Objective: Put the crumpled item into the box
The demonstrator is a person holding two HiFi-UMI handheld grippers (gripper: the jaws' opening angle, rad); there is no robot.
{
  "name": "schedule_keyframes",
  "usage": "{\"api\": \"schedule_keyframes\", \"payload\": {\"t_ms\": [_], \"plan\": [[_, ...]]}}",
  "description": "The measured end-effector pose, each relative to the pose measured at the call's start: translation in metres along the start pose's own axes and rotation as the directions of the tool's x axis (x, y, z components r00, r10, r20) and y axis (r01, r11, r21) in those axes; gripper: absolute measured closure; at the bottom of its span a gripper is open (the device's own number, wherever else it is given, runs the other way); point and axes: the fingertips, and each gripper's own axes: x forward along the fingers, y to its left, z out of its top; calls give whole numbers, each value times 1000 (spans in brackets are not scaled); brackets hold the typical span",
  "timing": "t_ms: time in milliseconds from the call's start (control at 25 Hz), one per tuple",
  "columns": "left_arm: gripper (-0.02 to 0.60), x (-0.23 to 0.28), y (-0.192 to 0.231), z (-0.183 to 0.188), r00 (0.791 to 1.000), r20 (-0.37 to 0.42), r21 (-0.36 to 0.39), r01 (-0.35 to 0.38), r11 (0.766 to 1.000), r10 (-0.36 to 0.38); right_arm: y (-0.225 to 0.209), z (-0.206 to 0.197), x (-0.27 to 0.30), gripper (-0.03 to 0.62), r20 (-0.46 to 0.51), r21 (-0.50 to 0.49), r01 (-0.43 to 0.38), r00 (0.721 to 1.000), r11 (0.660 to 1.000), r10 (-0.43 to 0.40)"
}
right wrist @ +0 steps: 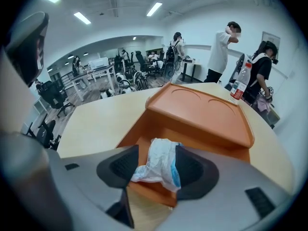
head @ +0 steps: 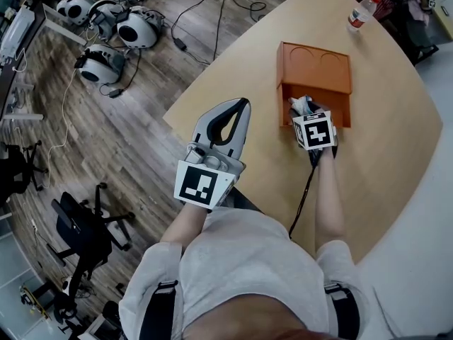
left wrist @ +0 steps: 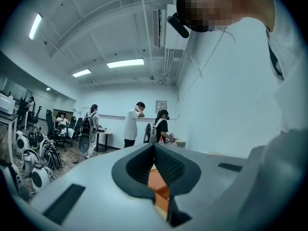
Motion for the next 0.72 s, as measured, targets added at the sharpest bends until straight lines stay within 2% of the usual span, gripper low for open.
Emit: {"api": "schedule_keyframes", "payload": {"t_ms": [240, 320, 440, 480, 600, 720], "plan": [[568, 0, -2, 10, 997, 37, -2, 69, 998, -69, 2, 11, -29, 367, 119, 96, 23, 992, 995, -35], [568, -1, -1, 15, 994, 46, 1, 100, 995, -100, 3, 15, -41, 412, 171, 147, 36, 983, 988, -62], [568, -1, 2, 26, 989, 62, 2, 137, 991, -137, 4, 20, -59, 535, 241, 219, 71, 962, 973, -125], [568, -1, 3, 27, 987, 57, 4, 150, 989, -150, 5, 21, -64, 556, 259, 239, 81, 955, 968, -144], [568, -2, 6, 26, 982, 16, 10, 189, 982, -189, 9, 25, -79, 579, 307, 293, 93, 933, 951, -186], [568, -4, 8, 35, 971, 58, 11, 230, 973, -230, 19, 31, -95, 582, 365, 352, 77, 906, 933, -212]]}}
